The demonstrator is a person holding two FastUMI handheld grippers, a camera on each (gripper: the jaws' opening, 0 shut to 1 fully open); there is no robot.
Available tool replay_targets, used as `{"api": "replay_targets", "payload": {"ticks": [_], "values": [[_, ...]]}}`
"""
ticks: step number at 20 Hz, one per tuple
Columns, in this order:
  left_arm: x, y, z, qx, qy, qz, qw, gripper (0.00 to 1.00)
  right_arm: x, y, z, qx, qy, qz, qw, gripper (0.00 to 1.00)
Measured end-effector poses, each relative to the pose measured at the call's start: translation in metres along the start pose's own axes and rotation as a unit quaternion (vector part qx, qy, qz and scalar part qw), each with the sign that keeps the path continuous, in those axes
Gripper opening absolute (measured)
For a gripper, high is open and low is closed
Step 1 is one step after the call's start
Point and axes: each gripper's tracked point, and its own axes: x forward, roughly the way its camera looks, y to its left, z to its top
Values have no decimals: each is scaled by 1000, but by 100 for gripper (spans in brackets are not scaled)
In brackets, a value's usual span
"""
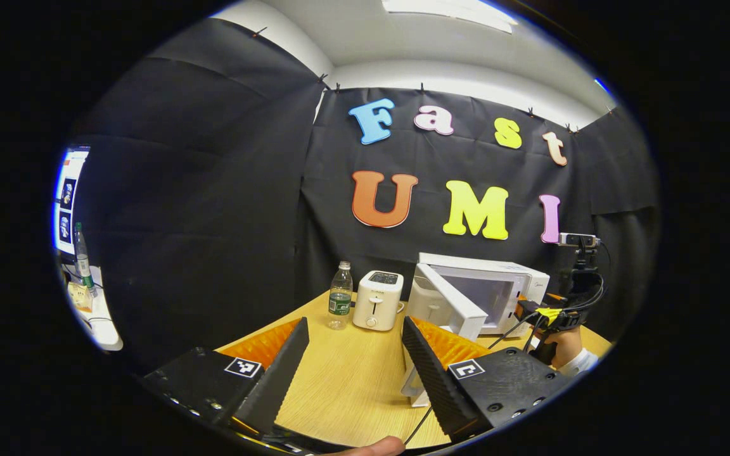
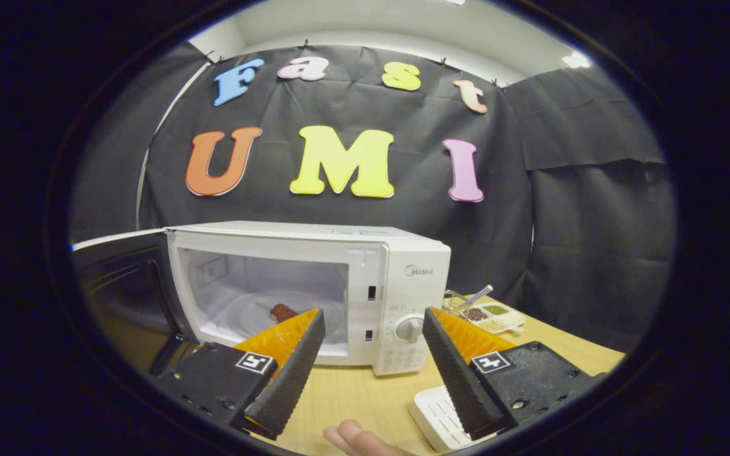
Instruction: Open the microwave oven with the left hand, put the food in, and close the microwave oven.
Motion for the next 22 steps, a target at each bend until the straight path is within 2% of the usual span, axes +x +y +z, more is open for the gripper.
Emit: {"api": "replay_targets", "payload": {"ticks": [4, 9, 11, 13, 14, 15, 16, 17, 18, 19, 20, 21, 22], "values": [[0, -6, -2, 1, 3, -3, 1000, 91, 21, 9, -27, -51, 25, -11, 998, 99], [0, -10, -1, 13, -1, -8, 1000, 91, 24, 6, -42, -59, 22, -7, 998, 100], [2, -12, -1, 13, -1, -13, 1000, 91, 14, 1, -25, -32, -3, 6, 999, 96], [5, -14, -2, 13, -1, -18, 1000, 91, -3, -11, -2, -14, -29, 15, 999, 100], [8, -15, 0, 11, -5, -22, 1000, 92, -13, -15, 11, -4, -41, 24, 999, 96], [13, -15, 1, 7, -7, -27, 1000, 91, -25, -21, 25, 3, -54, 31, 998, 100], [18, -16, -1, 4, -4, -30, 1000, 91, -37, -28, 44, 7, -67, 38, 997, 96], [22, -16, -4, 4, 0, -31, 1000, 91, -51, -32, 59, 7, -80, 47, 996, 100], [27, -13, -7, 7, 3, -30, 1000, 91, -66, -38, 73, 5, -91, 54, 994, 100], [31, -9, -7, 13, 0, -25, 1000, 89, -80, -44, 86, 2, -100, 63, 993, 100], [33, -6, -7, 18, -2, -20, 1000, 69, -96, -49, 98, 0, -110, 72, 991, 100], [36, -2, -5, 21, -9, -14, 1000, 74, -110, -55, 109, -2, -119, 79, 990, 100], [38, -2, -4, 21, -10, -13, 1000, 55, -123, -63, 120, -4, -129, 82, 988, 95]]}}
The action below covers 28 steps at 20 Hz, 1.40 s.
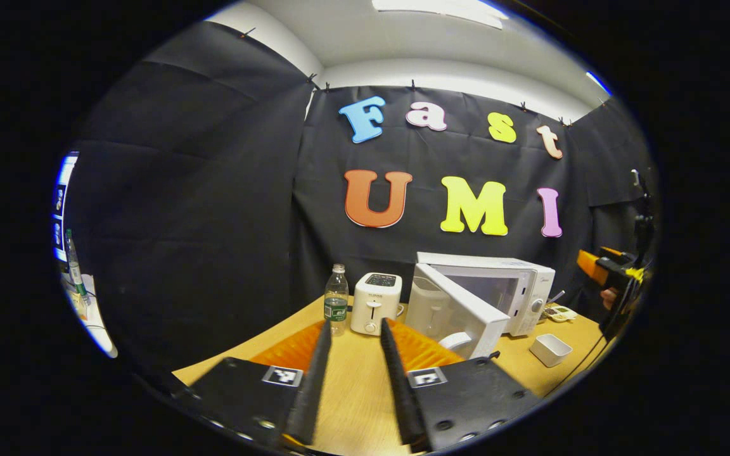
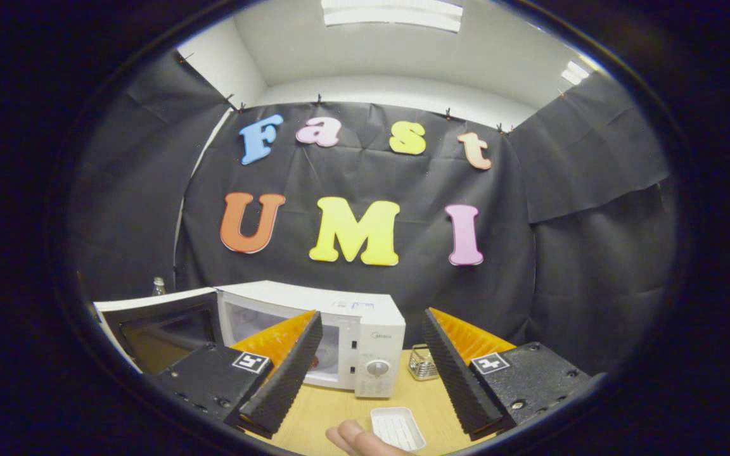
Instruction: Open the microwave oven with the left hand, put the food in, and close the microwave oven.
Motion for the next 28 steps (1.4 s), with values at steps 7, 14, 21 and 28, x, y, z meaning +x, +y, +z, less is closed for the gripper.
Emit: {"api": "replay_targets", "payload": {"ticks": [7, 14, 21, 28], "values": [[25, -10, -29, 2, 31, -39, 999, 0, -81, -29, 46, -4, -5, 24, 1000, 96], [47, -53, -73, -5, 67, -109, 992, 0, -135, -62, 70, 7, -18, 10, 1000, 95], [52, -98, -83, -15, 69, -152, 986, 0, -158, -93, 65, 23, 0, 2, 1000, 97], [69, -168, -90, -2, 74, -197, 978, 0, -155, -111, 65, 23, -4, -2, 1000, 95]]}}
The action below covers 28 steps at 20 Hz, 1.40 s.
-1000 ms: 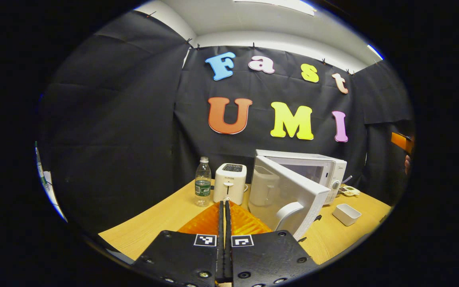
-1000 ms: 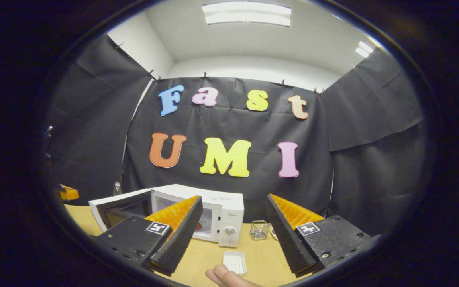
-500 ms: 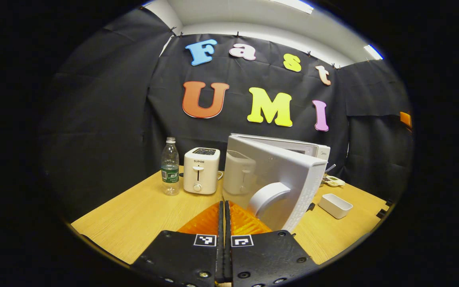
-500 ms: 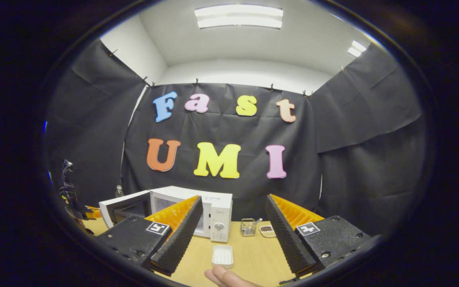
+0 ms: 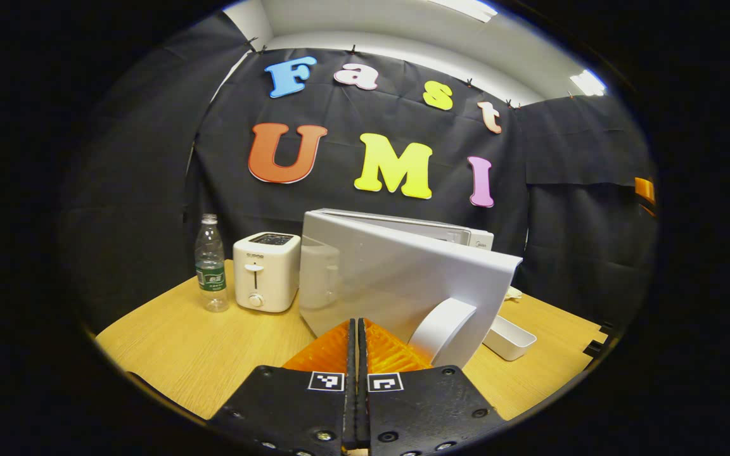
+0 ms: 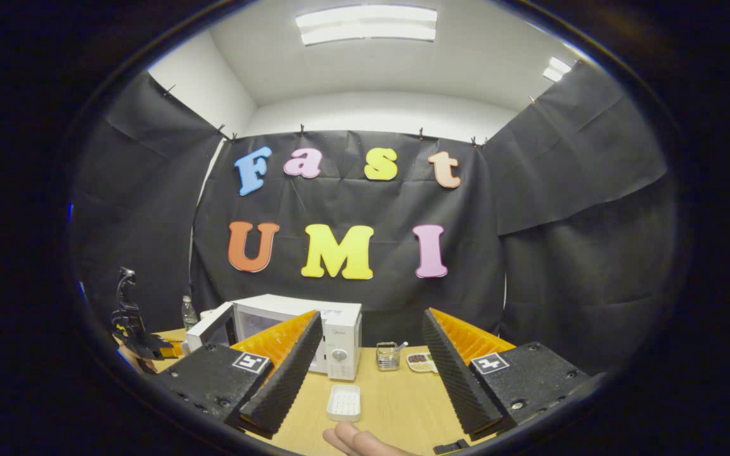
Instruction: Open the microwave oven with the left hand, put the food in, and close the microwave oven.
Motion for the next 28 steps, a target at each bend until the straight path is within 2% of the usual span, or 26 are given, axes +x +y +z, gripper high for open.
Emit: {"api": "replay_targets", "payload": {"ticks": [1, 7, 8, 10, 11, 12, 13, 14, 15, 17, 18, 19, 20, 21, 22, 23, 26, 27, 28], "values": [[6, -9, 0, 6, 3, -5, 1000, 0, 2, -3, 0, 0, 1, -2, 1000, 100], [51, -51, -1, 26, 11, -33, 999, 0, 17, -19, -3, 1, 1, -4, 1000, 100], [59, -58, -2, 27, 15, -37, 999, 0, 22, -22, -4, 1, 1, -4, 1000, 95], [74, -69, 0, 30, 13, -40, 999, 0, 29, -28, -4, 2, -1, -5, 1000, 95], [82, -73, 0, 28, 15, -43, 999, 0, 34, -32, -6, 0, 0, -6, 1000, 100], [90, -78, 1, 28, 13, -43, 999, 0, 40, -35, -8, -1, 2, -7, 1000, 100], [99, -82, 3, 27, 11, -44, 999, 0, 44, -39, -9, -2, 4, -8, 1000, 95], [108, -87, 4, 26, 10, -47, 998, 0, 49, -42, -11, -2, 6, -9, 1000, 95], [116, -92, 3, 25, 13, -49, 998, 0, 55, -46, -13, -2, 8, -11, 1000, 100], [133, -102, 2, 23, 19, -51, 998, 0, 67, -54, -18, -2, 13, -15, 1000, 100], [141, -107, 4, 23, 19, -53, 998, 0, 73, -58, -20, -2, 15, -17, 1000, 95], [150, -112, 5, 25, 19, -54, 998, 0, 79, -61, -24, -2, 18, -18, 1000, 100], [158, -117, 2, 26, 21, -55, 998, 0, 85, -64, -27, -2, 20, -18, 1000, 95], [165, -123, 1, 26, 24, -58, 998, 0, 90, -66, -31, -2, 24, -18, 1000, 100], [172, -127, 2, 28, 24, -59, 998, 0, 95, -69, -34, -3, 27, -19, 999, 95], [178, -130, 3, 29, 24, -59, 998, 0, 100, -71, -37, -4, 29, -18, 999, 100], [197, -133, -1, 22, 29, -54, 998, 0, 113, -76, -43, -5, 34, -18, 999, 100], [201, -134, -2, 22, 31, -53, 998, 0, 117, -77, -45, -4, 34, -16, 999, 95], [206, -134, -2, 23, 30, -51, 998, 0, 121, -76, -48, -4, 34, -14, 999, 100]]}}
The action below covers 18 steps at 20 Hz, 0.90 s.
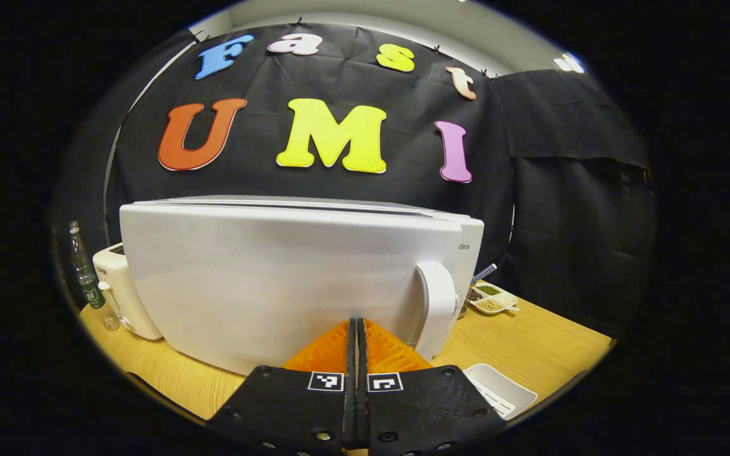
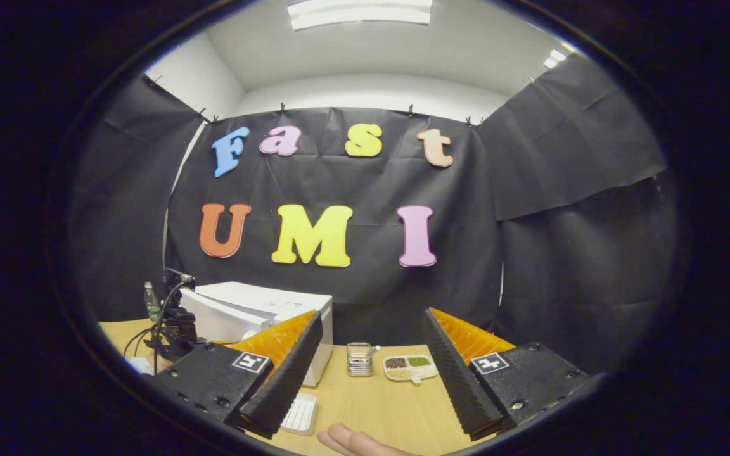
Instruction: Open the microwave oven with the left hand, put the food in, and close the microwave oven.
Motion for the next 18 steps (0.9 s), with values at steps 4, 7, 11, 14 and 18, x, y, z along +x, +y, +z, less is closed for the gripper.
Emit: {"api": "replay_targets", "payload": {"ticks": [4, 7, 11, 14, 18], "values": [[22, 3, 1, -7, 3, 12, 1000, 0, 14, 0, -13, 12, 3, 9, 1000, 95], [35, 1, -3, 8, 19, 22, 1000, 0, 21, 3, -26, 17, 16, 12, 1000, 95], [38, -3, -8, 11, 19, 20, 1000, 0, 29, 3, -33, 4, 22, 2, 1000, 95], [38, -7, -12, -10, 30, 13, 999, 0, 26, 6, -39, 1, 35, -11, 999, 100], [36, 4, -23, -8, 55, 30, 998, 0, 22, 14, -48, 10, 58, -19, 998, 100]]}}
